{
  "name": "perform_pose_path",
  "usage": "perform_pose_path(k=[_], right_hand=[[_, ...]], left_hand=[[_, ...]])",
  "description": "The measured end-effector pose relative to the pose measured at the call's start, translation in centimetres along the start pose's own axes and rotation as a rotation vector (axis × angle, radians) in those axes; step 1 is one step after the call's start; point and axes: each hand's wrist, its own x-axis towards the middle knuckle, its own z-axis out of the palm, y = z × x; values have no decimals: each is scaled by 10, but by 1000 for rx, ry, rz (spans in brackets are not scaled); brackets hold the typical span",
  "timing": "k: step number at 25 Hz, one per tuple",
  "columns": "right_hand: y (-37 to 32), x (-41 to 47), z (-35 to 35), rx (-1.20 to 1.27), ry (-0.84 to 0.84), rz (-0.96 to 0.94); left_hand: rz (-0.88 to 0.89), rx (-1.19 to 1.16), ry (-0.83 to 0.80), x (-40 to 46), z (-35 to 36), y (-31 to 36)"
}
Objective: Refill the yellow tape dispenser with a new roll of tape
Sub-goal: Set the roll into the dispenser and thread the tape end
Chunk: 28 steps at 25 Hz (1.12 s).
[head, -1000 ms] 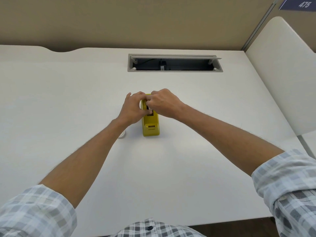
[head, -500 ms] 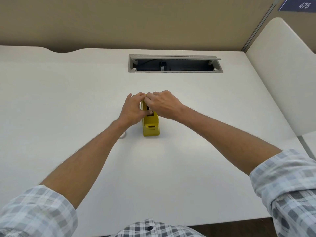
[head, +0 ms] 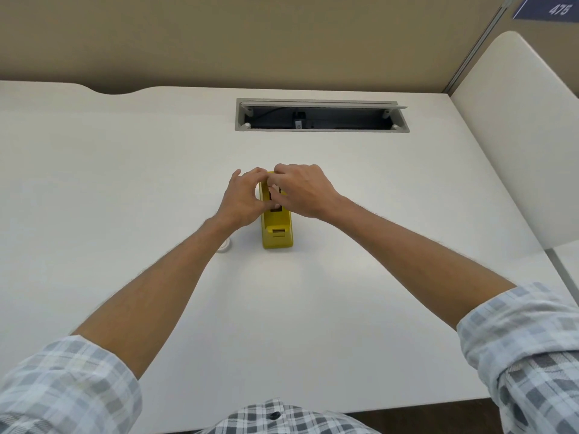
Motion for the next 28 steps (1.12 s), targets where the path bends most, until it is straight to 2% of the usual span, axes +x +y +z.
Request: perform_pose_path(k=[5, 21, 28], right_hand=[[6, -8, 0, -55, -18, -89], [-2, -3, 2, -282, -79, -182], [-3, 2, -2, -177, -145, -132]], left_hand=[[-5, 0, 3, -2, -1, 0], [8, 53, -7, 0, -1, 2], [0, 82, -14, 1, -2, 2]])
